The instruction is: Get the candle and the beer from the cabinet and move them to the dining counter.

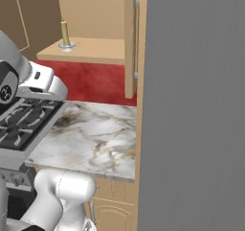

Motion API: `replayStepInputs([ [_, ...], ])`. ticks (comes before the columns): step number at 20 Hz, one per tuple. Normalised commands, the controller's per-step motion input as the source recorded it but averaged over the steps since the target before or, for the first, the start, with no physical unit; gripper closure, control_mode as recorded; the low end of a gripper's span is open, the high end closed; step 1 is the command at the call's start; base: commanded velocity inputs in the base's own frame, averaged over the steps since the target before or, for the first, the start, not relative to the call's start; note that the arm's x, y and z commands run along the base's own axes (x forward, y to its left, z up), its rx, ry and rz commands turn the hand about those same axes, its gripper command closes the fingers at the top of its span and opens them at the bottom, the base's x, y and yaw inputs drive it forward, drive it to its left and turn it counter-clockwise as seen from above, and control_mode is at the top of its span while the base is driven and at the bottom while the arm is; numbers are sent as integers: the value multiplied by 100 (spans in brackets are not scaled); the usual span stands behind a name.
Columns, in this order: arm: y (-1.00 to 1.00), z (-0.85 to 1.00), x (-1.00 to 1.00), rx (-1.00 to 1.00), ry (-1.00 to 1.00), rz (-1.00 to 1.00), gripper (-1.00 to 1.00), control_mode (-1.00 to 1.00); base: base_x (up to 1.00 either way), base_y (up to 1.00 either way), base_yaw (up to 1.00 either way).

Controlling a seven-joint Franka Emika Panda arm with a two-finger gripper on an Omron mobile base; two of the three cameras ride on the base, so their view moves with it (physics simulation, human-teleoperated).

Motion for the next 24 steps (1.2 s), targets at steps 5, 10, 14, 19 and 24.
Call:
replayStepInputs([
  [5, 7, 0, 23, 0, -8, 4, -100, -100, 0, 0, 0],
  [10, 2, 12, 14, 0, -19, 10, -100, -100, 0, 0, 0],
  [14, 0, 22, 5, 0, -25, 15, -100, -100, 0, 0, 0],
  [19, 0, 33, 0, 0, -21, 9, -100, -100, 0, 0, 0],
  [24, 0, 30, 3, 0, -17, 6, -100, -100, 0, 0, 0],
])
